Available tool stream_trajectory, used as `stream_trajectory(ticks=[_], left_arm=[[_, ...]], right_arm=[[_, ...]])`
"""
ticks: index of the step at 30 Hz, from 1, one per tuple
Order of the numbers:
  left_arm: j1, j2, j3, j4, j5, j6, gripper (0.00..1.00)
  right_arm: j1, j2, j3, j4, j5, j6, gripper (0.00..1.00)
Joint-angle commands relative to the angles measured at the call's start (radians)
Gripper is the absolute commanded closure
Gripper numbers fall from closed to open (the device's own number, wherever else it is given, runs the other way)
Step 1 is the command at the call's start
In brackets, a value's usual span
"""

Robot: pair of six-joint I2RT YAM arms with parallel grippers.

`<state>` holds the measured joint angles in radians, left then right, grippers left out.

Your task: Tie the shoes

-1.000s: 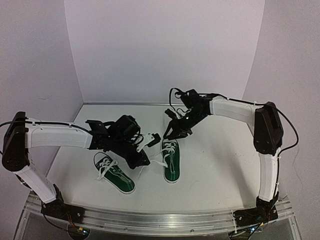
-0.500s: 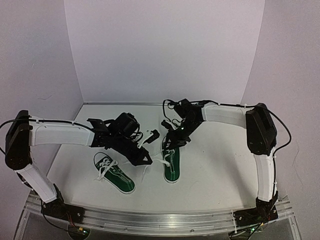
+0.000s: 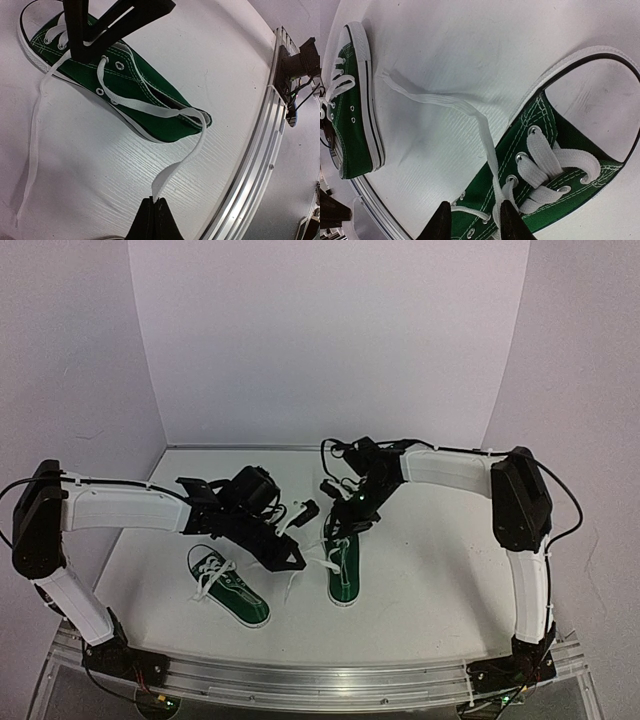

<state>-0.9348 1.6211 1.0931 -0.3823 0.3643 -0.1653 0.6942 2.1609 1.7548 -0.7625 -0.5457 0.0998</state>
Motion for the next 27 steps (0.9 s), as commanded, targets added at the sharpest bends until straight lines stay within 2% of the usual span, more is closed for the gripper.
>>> stream_trajectory(ticks=[1,6,19,23,27], left_arm=[[0.005,0.001,0.042,0.035,0.015,0.012,1.00],[0.005,0.004,0.044,0.033,0.014,0.024,1.00],[0.030,0.036,0.080,0.036,0.008,0.011,1.00],[0.041,0.067,0.109,0.031,-0.007,0.004,1.00],[0.052,0.103,0.147,0.026,-0.070,-0.004,1.00]], right_arm=[[0.004,-0.007,0.076,-0.018,0.007,-0.014,0.69],[0.005,0.023,0.109,-0.020,0.017,-0.011,0.70],[0.005,0.072,0.063,-0.046,0.047,-0.052,0.71],[0.008,0.055,0.051,-0.049,0.026,-0.057,0.80],[0.009,0.025,0.052,-0.049,0.008,-0.054,0.99]])
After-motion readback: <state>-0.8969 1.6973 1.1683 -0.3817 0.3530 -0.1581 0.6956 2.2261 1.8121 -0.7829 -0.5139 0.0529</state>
